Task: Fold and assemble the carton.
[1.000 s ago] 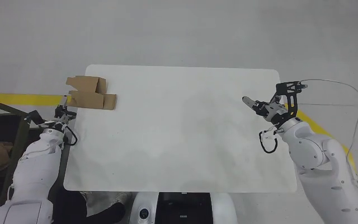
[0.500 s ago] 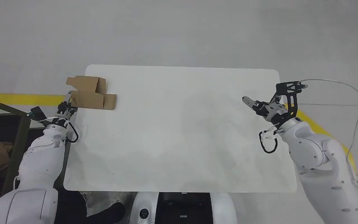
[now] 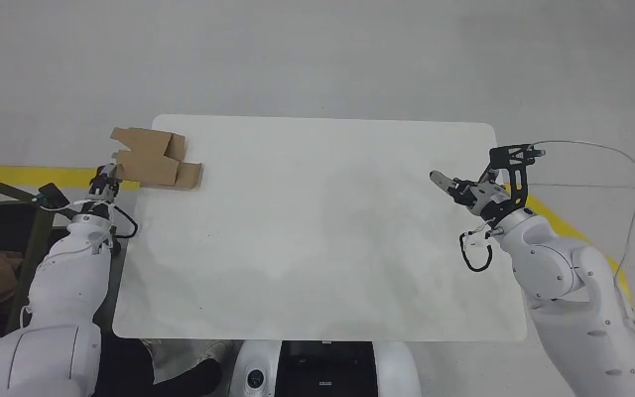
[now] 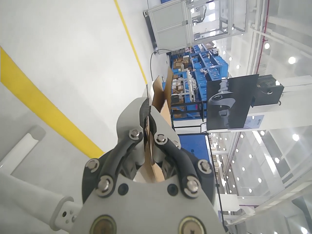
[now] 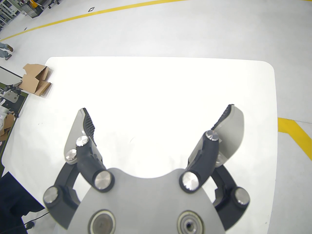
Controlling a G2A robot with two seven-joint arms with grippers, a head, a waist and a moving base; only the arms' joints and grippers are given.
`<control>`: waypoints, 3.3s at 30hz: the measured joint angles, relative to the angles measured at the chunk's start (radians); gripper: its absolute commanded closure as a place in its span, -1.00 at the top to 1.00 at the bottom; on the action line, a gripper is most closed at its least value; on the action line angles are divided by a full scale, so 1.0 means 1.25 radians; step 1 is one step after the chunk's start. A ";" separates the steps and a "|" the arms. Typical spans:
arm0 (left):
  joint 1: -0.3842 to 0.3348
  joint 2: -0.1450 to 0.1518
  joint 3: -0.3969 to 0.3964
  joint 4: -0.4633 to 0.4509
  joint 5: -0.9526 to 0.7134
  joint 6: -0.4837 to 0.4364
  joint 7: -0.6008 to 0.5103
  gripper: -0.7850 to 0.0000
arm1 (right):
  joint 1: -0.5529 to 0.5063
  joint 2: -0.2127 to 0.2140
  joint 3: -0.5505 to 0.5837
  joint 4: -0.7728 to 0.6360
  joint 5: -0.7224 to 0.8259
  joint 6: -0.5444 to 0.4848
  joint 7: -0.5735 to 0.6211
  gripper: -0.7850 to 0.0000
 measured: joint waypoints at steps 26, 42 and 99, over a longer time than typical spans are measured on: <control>-0.003 -0.040 0.005 -0.272 -0.186 0.119 -0.123 -1.00 | 0.000 0.000 0.000 0.000 0.000 0.000 0.000 1.00; 0.044 -0.091 0.130 -0.466 -0.220 0.179 -0.185 -1.00 | 0.000 0.000 0.000 0.000 0.000 0.000 0.000 1.00; 0.173 -0.109 0.266 -0.818 -0.068 0.133 -0.449 -1.00 | 0.000 0.000 0.000 0.000 0.000 0.000 0.000 1.00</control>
